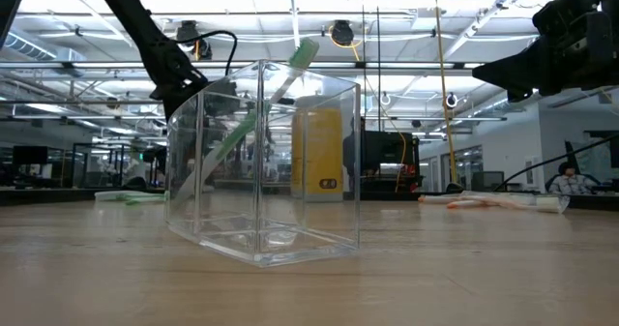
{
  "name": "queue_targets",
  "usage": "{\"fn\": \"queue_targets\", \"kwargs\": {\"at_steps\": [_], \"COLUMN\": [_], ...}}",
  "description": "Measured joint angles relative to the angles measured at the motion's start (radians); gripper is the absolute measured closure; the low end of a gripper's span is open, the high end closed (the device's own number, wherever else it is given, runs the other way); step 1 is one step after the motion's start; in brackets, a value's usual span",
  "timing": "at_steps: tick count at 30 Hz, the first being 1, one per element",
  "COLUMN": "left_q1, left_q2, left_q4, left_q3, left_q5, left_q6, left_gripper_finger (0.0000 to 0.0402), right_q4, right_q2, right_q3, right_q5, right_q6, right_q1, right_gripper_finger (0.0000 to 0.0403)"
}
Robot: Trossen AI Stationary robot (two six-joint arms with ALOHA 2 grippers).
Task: Pick & Place toothbrushing station
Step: Put the green toothbrush into the transparent organizer
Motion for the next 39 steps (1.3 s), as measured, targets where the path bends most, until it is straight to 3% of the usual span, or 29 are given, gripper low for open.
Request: {"fn": "queue_targets", "kwargs": {"at_steps": [24,39], "left_q1": [0.002,-0.036], "left_q2": [0.002,-0.094], "left_q4": [0.018,0.107], "left_q3": [-0.001,-0.002], "left_q5": [-0.013,-0.013], "left_q6": [0.016,0.122], "left_gripper_finger": [0.0364,0.0378], "right_q4": [0.0,0.0], "right_q2": [0.0,0.0], "right_q3": [0.0,0.0], "right_q5": [0.0,0.0], "right_q6": [0.0,0.0], "right_q1": [0.0,0.0], "right_gripper_finger": [0.0399,0.0399]}}
